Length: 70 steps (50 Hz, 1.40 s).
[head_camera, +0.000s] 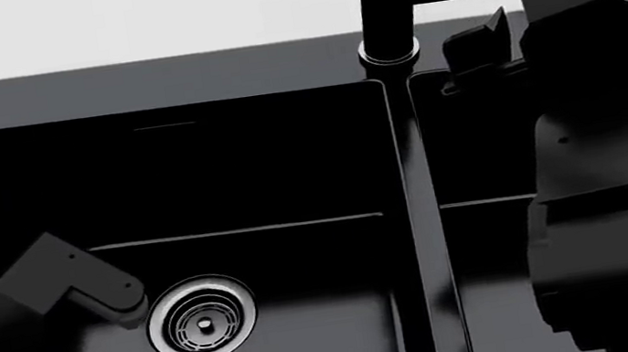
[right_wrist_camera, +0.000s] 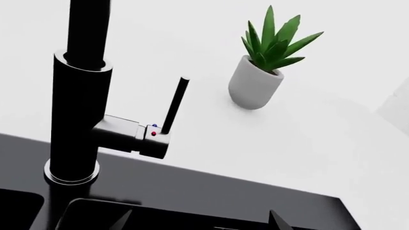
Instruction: Pick the kiwi from the sink and place it on the plate located on the counter
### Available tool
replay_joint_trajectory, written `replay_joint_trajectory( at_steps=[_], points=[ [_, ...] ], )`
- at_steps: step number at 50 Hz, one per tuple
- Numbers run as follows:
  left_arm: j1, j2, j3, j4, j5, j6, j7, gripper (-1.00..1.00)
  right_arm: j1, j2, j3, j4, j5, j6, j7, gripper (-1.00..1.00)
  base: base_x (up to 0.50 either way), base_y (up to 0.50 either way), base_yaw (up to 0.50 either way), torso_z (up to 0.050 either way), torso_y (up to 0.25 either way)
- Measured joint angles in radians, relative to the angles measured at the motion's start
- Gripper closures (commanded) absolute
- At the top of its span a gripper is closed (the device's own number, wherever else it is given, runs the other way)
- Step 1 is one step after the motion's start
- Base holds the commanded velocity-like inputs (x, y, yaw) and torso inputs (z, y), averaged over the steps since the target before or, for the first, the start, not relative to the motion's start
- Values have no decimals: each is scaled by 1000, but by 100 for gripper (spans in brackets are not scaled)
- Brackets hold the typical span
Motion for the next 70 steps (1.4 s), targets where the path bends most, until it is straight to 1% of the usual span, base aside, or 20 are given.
replay_joint_trajectory(
  at_steps=[21,46,70],
  points=[
    [8,28,67,-78,106,79,94,-100,1,-1,-8,1,5,1,2,-100,0,0,0,0,0],
    [25,47,105,-150,151,122,141,-100,0,-1,-17,-2,13,3,2,-100,0,0,0,0,0],
    [29,97,161,-271,240,202,217,-100,-3,0,-21,2,23,1,3,-100,0,0,0,0,0]
  ],
)
